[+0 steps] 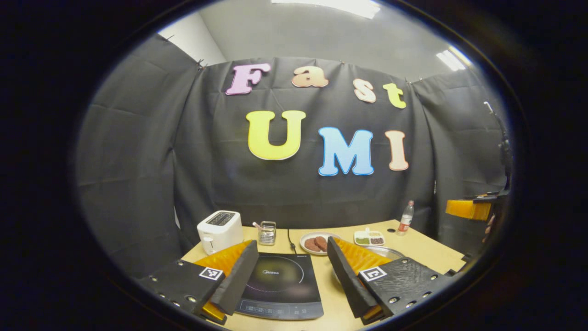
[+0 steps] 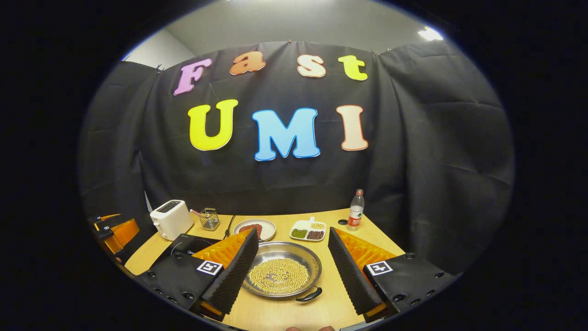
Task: First push the handle of the pot to place it horizontally, then grasp the pot with both hands and set it on the induction cooktop.
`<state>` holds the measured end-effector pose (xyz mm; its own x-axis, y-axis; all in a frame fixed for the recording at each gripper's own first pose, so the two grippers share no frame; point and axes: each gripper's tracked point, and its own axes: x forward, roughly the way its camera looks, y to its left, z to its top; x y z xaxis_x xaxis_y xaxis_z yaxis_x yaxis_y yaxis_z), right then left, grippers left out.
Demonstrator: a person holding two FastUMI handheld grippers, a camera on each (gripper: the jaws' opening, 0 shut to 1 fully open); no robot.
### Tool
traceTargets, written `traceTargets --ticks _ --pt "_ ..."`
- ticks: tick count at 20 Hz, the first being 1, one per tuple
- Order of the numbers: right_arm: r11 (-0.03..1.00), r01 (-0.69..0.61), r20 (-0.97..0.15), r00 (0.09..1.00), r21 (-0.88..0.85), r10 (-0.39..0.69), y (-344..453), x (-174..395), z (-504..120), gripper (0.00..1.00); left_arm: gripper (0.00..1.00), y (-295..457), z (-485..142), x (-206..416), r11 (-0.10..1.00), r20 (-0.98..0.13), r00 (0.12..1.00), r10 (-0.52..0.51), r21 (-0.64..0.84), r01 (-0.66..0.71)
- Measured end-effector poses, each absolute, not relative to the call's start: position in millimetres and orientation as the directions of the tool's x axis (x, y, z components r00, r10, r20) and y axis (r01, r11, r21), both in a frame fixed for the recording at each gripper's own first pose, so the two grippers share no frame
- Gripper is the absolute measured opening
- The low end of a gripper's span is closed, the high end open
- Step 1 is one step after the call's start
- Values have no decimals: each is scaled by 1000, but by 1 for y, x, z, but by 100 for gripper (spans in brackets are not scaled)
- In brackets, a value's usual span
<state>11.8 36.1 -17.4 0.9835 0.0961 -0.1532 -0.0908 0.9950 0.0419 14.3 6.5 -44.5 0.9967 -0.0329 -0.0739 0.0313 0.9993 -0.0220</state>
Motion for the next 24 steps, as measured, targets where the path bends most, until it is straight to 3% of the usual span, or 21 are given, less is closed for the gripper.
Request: traceTargets --ticks 2,7,8,11,12,15,16,17,18,19,20,24 --pt "993 -116 -207 971 23 118 43 16 -30 98 88 8 -47 13 999 -82 996 -26 -23 24" --pt "979 -203 -366 913 -22 182 68 23 -68 96 92 14 -62 8 1000 -104 995 -14 -25 12" --pt "974 -225 -398 896 -23 198 74 22 -77 81 88 16 -67 7 1000 -116 993 -8 -22 5" --pt "963 -267 -478 852 -47 213 87 21 -100 63 95 23 -70 1 1000 -124 992 -5 -18 3" --pt "957 -284 -503 837 -65 214 89 21 -107 42 95 27 -71 -1 1000 -123 992 -2 -8 1" --pt "937 -342 -560 791 -69 248 99 15 -126 14 92 43 -79 -5 1000 -141 990 27 14 -25" --pt "932 -358 -575 776 -64 259 101 13 -130 10 88 46 -78 -5 999 -141 989 34 8 -33" --pt "936 -345 -585 775 -71 241 95 8 -130 13 88 48 -79 -6 999 -144 989 39 1 -40" --pt "932 -359 -602 757 -54 256 99 9 -142 4 92 51 -80 -8 999 -148 988 45 -2 -46" --pt "927 -375 -622 732 -27 278 104 1 -146 3 92 54 -80 -10 999 -148 987 54 -1 -55" --pt "920 -391 -639 708 0 301 107 0 -155 2 88 56 -78 -12 998 -147 987 63 1 -63" --pt "909 -416 -687 652 29 320 107 -4 -174 2 92 55 -83 -16 998 -169 983 65 6 -65"
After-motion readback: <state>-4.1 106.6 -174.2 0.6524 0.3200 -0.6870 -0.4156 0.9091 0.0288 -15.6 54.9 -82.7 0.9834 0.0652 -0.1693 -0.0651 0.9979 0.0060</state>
